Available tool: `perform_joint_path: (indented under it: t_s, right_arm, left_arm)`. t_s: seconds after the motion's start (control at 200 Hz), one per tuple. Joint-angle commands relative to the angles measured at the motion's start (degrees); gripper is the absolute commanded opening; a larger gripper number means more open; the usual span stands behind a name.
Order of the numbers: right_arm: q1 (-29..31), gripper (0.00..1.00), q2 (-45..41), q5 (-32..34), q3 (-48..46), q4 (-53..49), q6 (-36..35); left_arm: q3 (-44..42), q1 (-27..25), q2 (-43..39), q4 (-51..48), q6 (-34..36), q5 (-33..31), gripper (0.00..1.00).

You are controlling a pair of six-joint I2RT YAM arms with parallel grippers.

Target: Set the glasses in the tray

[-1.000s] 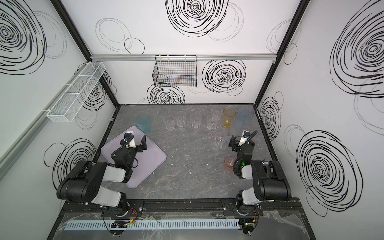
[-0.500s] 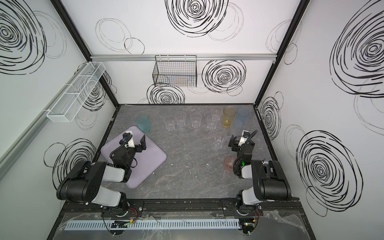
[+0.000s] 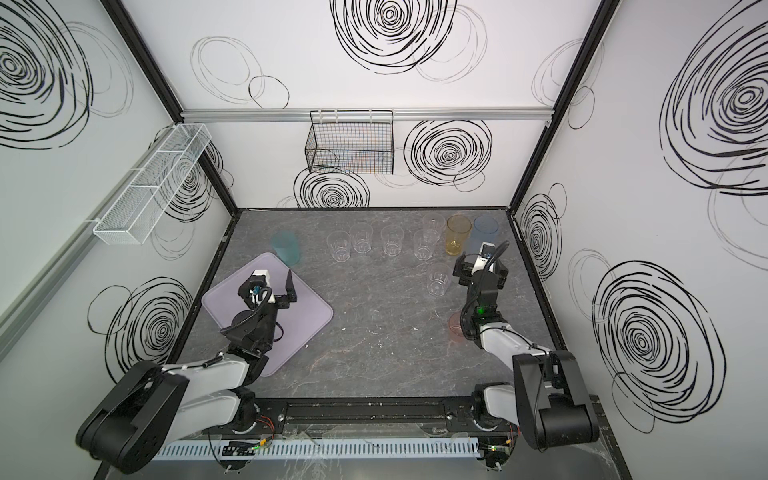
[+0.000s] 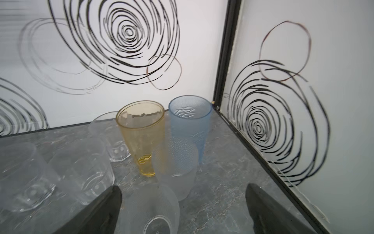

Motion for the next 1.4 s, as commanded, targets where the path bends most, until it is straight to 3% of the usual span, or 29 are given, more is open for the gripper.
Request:
perform_joint_path:
  t_s: [0.0, 0.075, 0.13, 0.205, 0.24, 0.295, 0.42, 0.5, 0.555, 0.61, 0.73, 0.916, 1.181, 1.396]
  right_arm:
    - [5.10, 1.00, -2.87, 8.86, 10.85, -21.86, 9.35]
    - [5.31, 1.00, -3.27, 4.10, 14.85, -28.96, 21.79]
    - [4.17, 1.00, -3.28, -1.03, 13.52, -28.79, 32.08]
    - [-0.64, 1.00, -3.75, -22.22, 9.06, -21.68, 36.25]
    - [-0.84, 1.00, -3.80, -26.11, 7.00, -17.71, 37.61]
    - [1.59, 1.00, -3.66, -23.17, 6.69, -19.69, 40.18]
    - [8.07, 1.00, -3.71, -17.57, 9.78, -28.91, 38.70]
    - [11.74, 0.98, -4.69, -16.11, 10.72, -33.60, 38.83]
    - [14.64, 0.95, -5.50, -15.38, 10.80, -36.29, 39.83]
    - [18.17, 0.92, -6.17, -14.90, 10.14, -38.38, 40.95]
    - [26.34, 0.89, -6.86, -13.31, 8.25, -41.96, 43.03]
    - [36.51, 0.87, -6.84, -12.40, 6.80, -43.81, 44.88]
    - [44.05, 0.88, 0.68, -15.62, 11.31, -44.78, 46.47]
    - [46.18, 0.89, 6.56, -15.88, 15.80, -43.17, 45.76]
  left_arm:
    - [5.25, -5.16, -6.81, -11.02, 1.60, -6.85, 0.96]
    - [8.22, -7.76, -9.53, -14.27, 0.69, -8.71, 0.96]
    - [10.52, -8.87, -11.27, -17.78, -2.94, -9.59, 0.96]
    - [15.01, -10.07, -14.30, -28.15, -15.38, -12.30, 0.96]
    - [16.90, -9.99, -15.60, -33.46, -21.38, -11.59, 0.96]
    - [17.83, -9.02, -17.15, -36.46, -26.12, -7.67, 0.96]
    - [15.50, -5.38, -21.64, -36.52, -35.21, 0.55, 0.96]
    - [12.93, -0.57, -23.86, -34.08, -38.83, 10.72, 0.96]
    - [14.43, 2.20, -23.82, -39.43, -40.58, 15.76, 1.00]
    - [18.49, 2.89, -22.50, -48.22, -38.48, 18.61, 0.92]
    - [25.55, -0.49, -19.12, -65.85, -34.60, 15.64, 0.87]
    - [23.54, -4.64, -19.41, -75.94, -39.80, 14.58, 0.87]
    - [18.88, -17.15, -16.81, -79.84, -48.23, 11.97, 0.92]
    - [13.29, -16.49, -12.99, -73.44, -48.86, 21.22, 0.98]
